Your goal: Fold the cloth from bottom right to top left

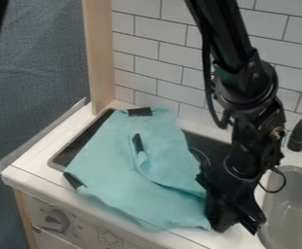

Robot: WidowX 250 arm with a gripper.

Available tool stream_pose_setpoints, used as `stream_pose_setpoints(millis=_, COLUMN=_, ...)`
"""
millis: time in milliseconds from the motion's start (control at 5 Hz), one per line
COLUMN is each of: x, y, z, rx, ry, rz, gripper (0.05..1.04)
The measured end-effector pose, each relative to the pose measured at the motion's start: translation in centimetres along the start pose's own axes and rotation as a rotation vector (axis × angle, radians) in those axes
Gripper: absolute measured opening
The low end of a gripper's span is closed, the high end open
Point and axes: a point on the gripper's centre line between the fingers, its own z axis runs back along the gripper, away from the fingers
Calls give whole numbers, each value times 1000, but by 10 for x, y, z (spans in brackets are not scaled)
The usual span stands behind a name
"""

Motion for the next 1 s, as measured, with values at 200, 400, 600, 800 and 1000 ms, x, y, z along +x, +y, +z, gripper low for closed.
stream_pose_setpoints(millis=200, x=-2, y=-1, z=2, rx=-12, ry=-3, rz=-1, gripper=132)
stream_pose_setpoints(millis=400, x=-4, y=-1, z=7, rx=-45, ry=3, rz=11, gripper=77)
stream_pose_setpoints(millis=600, x=-3, y=0, z=22, rx=-76, ry=-7, rz=10, gripper=69)
stream_pose_setpoints(millis=800, x=-3, y=12, z=41, rx=-130, ry=-7, rz=-12, gripper=69)
stream_pose_setpoints(millis=1000, x=0, y=27, z=58, rx=-154, ry=-7, rz=5, gripper=69)
